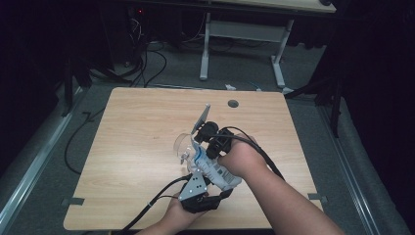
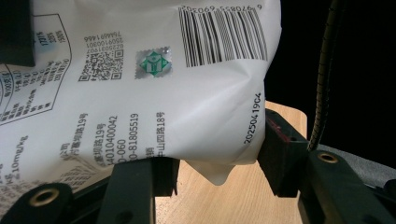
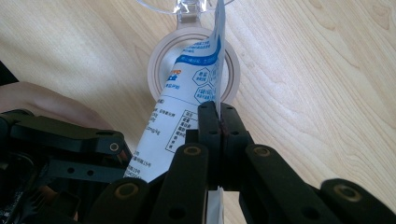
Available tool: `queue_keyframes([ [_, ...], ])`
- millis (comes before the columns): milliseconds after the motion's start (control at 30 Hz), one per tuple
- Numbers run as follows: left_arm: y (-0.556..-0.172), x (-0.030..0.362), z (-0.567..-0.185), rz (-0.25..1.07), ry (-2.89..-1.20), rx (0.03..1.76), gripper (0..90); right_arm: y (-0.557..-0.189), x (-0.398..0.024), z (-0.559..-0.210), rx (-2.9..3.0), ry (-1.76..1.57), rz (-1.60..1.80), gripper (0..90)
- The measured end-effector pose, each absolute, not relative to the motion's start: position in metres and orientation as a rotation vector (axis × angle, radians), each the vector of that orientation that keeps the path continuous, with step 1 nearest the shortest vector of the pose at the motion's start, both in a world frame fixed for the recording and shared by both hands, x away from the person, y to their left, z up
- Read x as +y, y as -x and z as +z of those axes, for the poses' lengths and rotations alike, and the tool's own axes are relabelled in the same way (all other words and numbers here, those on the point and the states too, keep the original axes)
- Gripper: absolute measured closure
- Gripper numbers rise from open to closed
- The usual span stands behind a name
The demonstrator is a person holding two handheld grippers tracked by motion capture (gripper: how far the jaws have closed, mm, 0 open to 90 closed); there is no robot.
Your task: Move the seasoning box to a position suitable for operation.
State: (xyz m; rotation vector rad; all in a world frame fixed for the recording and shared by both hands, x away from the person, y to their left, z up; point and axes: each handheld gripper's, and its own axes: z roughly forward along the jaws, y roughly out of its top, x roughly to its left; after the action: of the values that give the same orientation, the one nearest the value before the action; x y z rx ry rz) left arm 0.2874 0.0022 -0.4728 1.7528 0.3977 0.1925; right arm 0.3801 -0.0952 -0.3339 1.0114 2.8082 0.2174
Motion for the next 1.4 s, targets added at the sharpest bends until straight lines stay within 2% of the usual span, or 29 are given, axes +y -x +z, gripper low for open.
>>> queue_keyframes([
  [1400, -0.279, 0.006, -0.49, 0.224, -1.831, 0.381, 53.2, -0.366, -0.106, -0.337, 2.814, -1.028, 0.237, 89.9],
])
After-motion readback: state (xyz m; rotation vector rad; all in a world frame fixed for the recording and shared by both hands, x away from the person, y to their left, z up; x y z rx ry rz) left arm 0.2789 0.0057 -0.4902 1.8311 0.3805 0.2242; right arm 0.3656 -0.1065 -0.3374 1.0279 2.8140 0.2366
